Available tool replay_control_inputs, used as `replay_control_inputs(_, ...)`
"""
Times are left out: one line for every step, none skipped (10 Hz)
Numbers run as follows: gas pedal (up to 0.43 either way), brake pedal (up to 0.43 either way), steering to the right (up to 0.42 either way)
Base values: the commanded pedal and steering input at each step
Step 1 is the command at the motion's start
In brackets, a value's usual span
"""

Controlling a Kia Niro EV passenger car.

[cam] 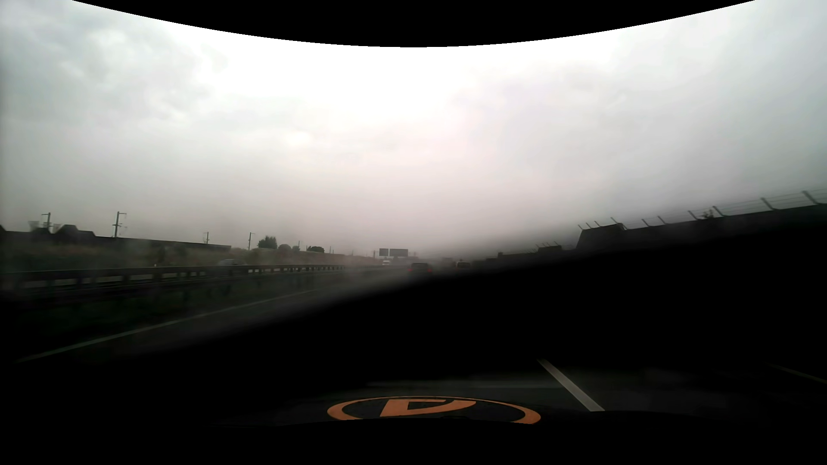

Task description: Follow the waypoints while adhering to traffic rules and regulations

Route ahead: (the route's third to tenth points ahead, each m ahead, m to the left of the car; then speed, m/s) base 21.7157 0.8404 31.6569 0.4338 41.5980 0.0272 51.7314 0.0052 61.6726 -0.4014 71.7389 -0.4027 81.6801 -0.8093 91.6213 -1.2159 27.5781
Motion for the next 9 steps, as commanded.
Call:
replay_control_inputs(0.079, 0.000, 0.004)
replay_control_inputs(0.118, 0.000, 0.006)
replay_control_inputs(0.138, 0.000, 0.008)
replay_control_inputs(0.169, 0.000, 0.007)
replay_control_inputs(0.177, 0.000, 0.005)
replay_control_inputs(0.177, 0.000, 0.005)
replay_control_inputs(0.189, 0.000, 0.006)
replay_control_inputs(0.197, 0.000, 0.006)
replay_control_inputs(0.197, 0.000, 0.005)
